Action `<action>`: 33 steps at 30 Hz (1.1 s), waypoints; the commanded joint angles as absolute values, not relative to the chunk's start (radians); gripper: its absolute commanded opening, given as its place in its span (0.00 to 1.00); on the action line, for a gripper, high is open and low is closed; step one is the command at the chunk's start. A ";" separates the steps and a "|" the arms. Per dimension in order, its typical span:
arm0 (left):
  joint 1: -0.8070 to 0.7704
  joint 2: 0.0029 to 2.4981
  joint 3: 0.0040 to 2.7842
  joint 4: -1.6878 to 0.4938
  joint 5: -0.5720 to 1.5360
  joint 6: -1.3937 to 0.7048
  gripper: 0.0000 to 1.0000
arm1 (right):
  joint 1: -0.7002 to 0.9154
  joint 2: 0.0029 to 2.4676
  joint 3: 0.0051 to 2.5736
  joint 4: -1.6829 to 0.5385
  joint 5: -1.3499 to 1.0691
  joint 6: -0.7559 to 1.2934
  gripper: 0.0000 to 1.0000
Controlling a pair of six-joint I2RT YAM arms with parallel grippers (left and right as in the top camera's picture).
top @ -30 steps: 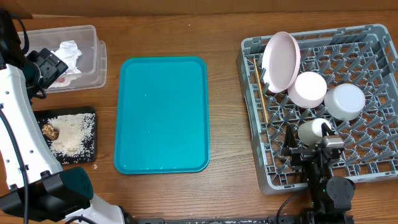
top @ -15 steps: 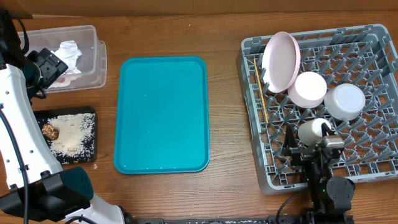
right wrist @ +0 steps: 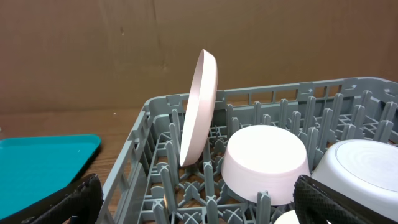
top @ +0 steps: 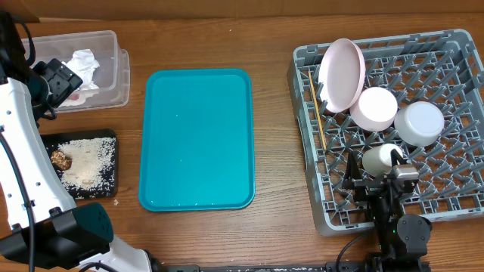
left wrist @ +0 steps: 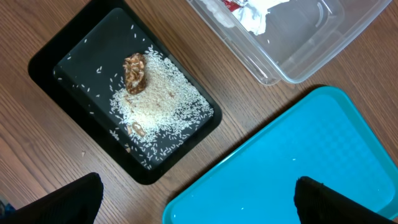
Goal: Sort waste into correct bins and load items into the dishwasher
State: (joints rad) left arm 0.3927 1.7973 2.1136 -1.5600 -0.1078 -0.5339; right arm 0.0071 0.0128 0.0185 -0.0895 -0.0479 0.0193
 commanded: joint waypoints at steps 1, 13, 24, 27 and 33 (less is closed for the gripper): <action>0.390 1.805 2.110 -1.562 -0.107 -0.549 1.00 | 0.003 0.003 0.008 -0.081 -0.054 0.023 1.00; 0.308 1.665 2.000 -1.612 0.015 -0.511 1.00 | 0.003 0.003 0.008 -0.081 -0.054 0.023 1.00; 0.041 1.067 1.167 -0.925 0.020 -0.361 1.00 | 0.003 0.003 0.008 -0.081 -0.054 0.023 1.00; 0.039 0.913 0.947 -0.774 0.019 -0.361 1.00 | 0.003 0.003 0.008 -0.081 -0.054 0.023 1.00; 0.039 0.638 0.550 -0.471 0.047 -0.271 1.00 | 0.003 0.003 0.008 -0.081 -0.054 0.023 1.00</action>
